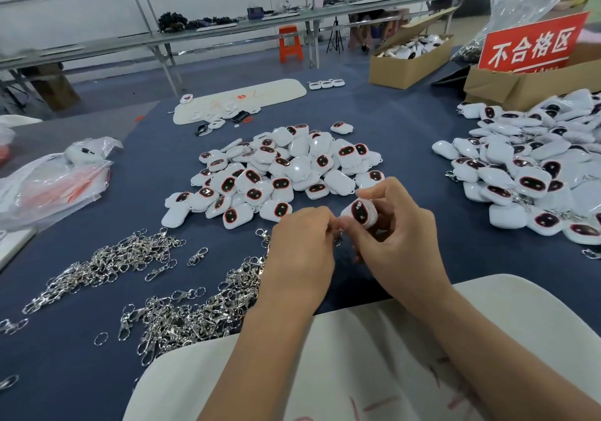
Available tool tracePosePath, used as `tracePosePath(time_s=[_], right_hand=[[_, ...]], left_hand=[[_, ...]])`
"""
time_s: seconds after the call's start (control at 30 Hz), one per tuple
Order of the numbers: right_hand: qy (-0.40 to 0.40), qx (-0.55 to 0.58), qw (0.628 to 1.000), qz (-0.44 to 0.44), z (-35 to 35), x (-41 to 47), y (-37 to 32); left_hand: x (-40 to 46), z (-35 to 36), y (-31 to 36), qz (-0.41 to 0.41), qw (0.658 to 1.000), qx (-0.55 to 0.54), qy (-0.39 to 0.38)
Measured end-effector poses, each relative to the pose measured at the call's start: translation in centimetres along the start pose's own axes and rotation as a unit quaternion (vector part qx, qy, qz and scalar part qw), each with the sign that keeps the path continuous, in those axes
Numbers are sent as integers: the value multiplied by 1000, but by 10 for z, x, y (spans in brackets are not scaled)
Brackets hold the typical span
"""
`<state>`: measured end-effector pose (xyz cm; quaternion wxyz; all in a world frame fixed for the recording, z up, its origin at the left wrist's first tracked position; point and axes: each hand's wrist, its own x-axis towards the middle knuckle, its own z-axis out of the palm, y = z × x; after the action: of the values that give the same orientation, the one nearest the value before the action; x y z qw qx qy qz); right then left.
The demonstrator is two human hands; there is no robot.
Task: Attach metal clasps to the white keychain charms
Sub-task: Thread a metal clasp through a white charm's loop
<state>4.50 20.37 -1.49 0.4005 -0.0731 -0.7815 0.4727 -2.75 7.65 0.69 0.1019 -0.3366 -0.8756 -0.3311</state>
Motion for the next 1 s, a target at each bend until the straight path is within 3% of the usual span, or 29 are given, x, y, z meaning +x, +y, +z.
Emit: tracePosePath(time_s=[0.07, 0.17, 0.3, 0.43, 0.57, 0.63, 0.67, 0.77, 0.83, 1.0], right_hand=[[-2, 51, 998, 29, 0, 0, 0], [0, 195, 972, 135, -4, 5, 1], [5, 265, 946, 189, -5, 9, 3], [10, 288, 933, 214, -4, 11, 6], [-18, 354, 902, 245, -5, 13, 11], [-37, 362, 897, 251, -5, 14, 12], [-43, 359, 898, 250, -5, 14, 12], [-43, 339, 909, 240, -5, 13, 8], [-38, 321, 919, 227, -4, 11, 6], [-50, 252, 946, 198, -3, 9, 7]], left_hand=[[-1, -1, 0, -29, 997, -69, 17], [0, 0, 3, -69, 966, -242, 63], [-1, 10, 8, -170, 873, -453, 56], [-2, 14, 12, -251, 783, -567, 50], [-1, 15, 12, -274, 740, -610, 70], [0, 13, 10, -266, 752, -598, 82], [0, 11, 8, -253, 773, -576, 88], [2, 9, 0, -191, 880, -421, 108], [1, 9, -3, -141, 930, -320, 113], [0, 8, -8, 15, 987, -131, 87]])
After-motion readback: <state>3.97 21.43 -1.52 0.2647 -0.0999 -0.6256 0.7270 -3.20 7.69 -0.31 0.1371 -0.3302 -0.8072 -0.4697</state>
